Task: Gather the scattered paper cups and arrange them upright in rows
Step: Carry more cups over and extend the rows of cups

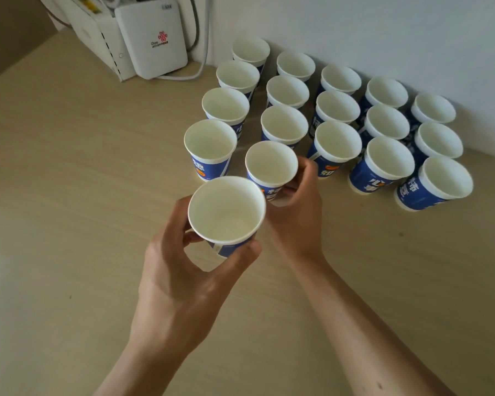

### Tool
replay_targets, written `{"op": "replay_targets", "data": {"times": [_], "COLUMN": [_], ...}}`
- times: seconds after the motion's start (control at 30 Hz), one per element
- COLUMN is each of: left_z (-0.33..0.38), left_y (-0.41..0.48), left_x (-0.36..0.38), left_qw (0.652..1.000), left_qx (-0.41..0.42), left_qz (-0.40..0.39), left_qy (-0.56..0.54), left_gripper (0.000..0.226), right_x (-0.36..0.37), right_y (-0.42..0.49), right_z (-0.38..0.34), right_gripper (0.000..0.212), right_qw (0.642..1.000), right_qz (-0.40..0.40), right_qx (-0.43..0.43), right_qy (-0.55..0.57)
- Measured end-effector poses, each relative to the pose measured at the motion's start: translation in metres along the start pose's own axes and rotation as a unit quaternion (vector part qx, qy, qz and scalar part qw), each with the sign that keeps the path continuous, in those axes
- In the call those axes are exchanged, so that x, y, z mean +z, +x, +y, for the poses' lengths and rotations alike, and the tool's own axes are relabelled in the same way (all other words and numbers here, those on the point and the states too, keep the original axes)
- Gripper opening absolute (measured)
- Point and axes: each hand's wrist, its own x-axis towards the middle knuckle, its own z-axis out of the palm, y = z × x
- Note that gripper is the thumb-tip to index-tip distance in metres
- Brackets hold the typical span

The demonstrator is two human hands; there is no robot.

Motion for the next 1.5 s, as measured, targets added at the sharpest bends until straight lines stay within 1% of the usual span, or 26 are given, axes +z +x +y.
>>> {"op": "replay_targets", "data": {"times": [0.3, 0.5, 0.6, 0.67, 0.7, 0.8, 0.83, 0.9, 1.17, 1.27, 1.33, 1.43, 1.5], "left_z": [0.000, 0.002, 0.004, 0.007, 0.009, 0.016, 0.018, 0.020, 0.024, 0.021, 0.018, 0.012, 0.009], "left_y": [-0.001, -0.004, -0.004, -0.002, -0.001, 0.005, 0.007, 0.011, 0.020, 0.016, 0.010, 0.004, 0.002], "left_x": [0.000, 0.004, 0.008, 0.014, 0.019, 0.038, 0.045, 0.058, 0.087, 0.087, 0.084, 0.080, 0.078], "left_qw": [1.000, 1.000, 0.999, 0.999, 0.998, 0.996, 0.995, 0.993, 0.985, 0.986, 0.987, 0.987, 0.986], "left_qx": [-0.012, -0.022, -0.029, -0.038, -0.039, -0.036, -0.038, -0.048, -0.060, -0.072, -0.089, -0.110, -0.118], "left_qz": [-0.003, -0.006, -0.010, -0.024, -0.035, -0.073, -0.086, -0.108, -0.158, -0.146, -0.125, -0.107, -0.101], "left_qy": [0.002, 0.002, 0.010, 0.018, 0.021, 0.017, 0.015, 0.006, 0.015, 0.038, 0.049, 0.052, 0.052], "left_gripper": [0.051, 0.056, 0.062, 0.062, 0.061, 0.057, 0.056, 0.055, 0.062, 0.076, 0.080, 0.069, 0.064], "right_x": [0.004, -0.012, -0.037, -0.058, -0.068, -0.092, -0.097, -0.102, -0.110, -0.104, -0.099, -0.093, -0.089], "right_y": [0.001, -0.009, -0.028, -0.038, -0.040, -0.044, -0.044, -0.042, -0.027, -0.021, -0.016, -0.009, -0.005], "right_z": [0.001, 0.006, 0.012, 0.015, 0.016, 0.013, 0.011, 0.010, 0.017, 0.024, 0.030, 0.037, 0.038], "right_gripper": [0.069, 0.076, 0.066, 0.059, 0.059, 0.070, 0.073, 0.074, 0.069, 0.067, 0.066, 0.061, 0.059], "right_qw": [1.000, 1.000, 1.000, 0.997, 0.995, 0.981, 0.977, 0.973, 0.988, 0.995, 0.997, 0.997, 0.999], "right_qz": [0.005, -0.017, -0.024, -0.057, -0.086, -0.188, -0.211, -0.227, -0.145, -0.095, -0.064, -0.046, -0.033], "right_qx": [0.013, 0.000, -0.006, -0.002, -0.001, -0.026, -0.035, -0.038, -0.032, -0.006, 0.010, 0.029, 0.019], "right_qy": [0.021, 0.018, 0.019, 0.048, 0.055, 0.036, 0.023, 0.014, 0.029, 0.030, 0.031, 0.045, 0.028]}}
